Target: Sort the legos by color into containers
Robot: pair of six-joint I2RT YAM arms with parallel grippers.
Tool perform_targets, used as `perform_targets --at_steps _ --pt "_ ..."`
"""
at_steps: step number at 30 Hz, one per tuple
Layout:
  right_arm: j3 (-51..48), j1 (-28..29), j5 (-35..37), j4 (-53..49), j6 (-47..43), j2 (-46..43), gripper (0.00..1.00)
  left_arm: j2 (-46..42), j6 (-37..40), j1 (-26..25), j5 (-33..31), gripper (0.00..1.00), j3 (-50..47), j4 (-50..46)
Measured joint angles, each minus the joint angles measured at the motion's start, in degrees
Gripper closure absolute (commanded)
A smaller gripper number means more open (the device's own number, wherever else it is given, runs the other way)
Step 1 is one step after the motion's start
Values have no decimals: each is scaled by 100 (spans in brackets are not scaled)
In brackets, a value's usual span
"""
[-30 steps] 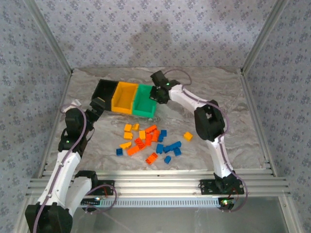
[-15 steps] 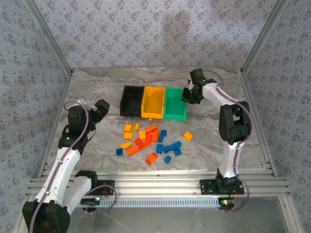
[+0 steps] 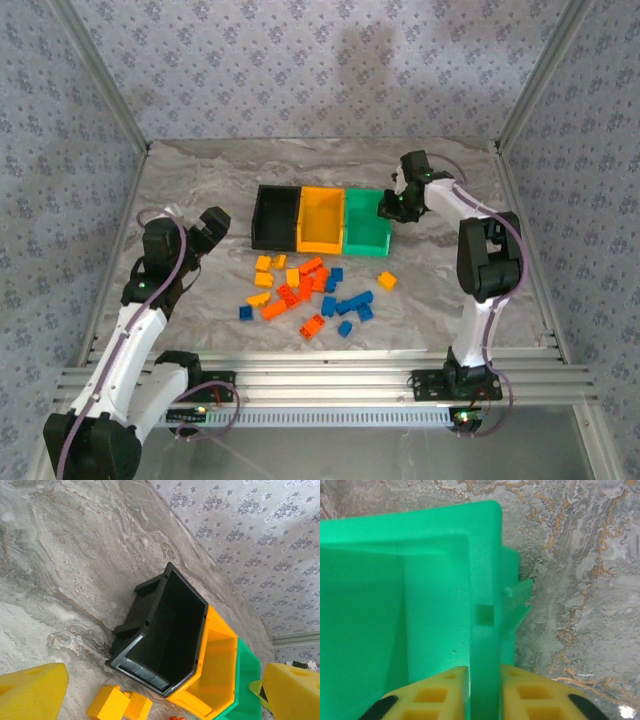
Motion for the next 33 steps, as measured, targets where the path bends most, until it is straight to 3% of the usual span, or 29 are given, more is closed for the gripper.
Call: perform_targets --at_steps 5,8,13,17,24,33 --pt "-229 15 101 203 98 -376 41 74 63 -184 -15 0 0 -2" --pt "-726 83 302 446 398 -988 20 105 155 -446 -101 1 0 -4" --pt "-2124 566 1023 809 1410 -2404 18 144 302 -1036 -354 0 -2 -109" --pt "-3064 1128 1633 833 2452 -3005 18 160 308 -1285 -463 0 -107 -83" --pt "-3770 1515 2201 752 3705 -3082 19 170 304 -1349 -485 0 -363 -81" --pt "-3792 1884 2232 789 3998 -2909 22 175 321 -1349 -485 0 -391 -83"
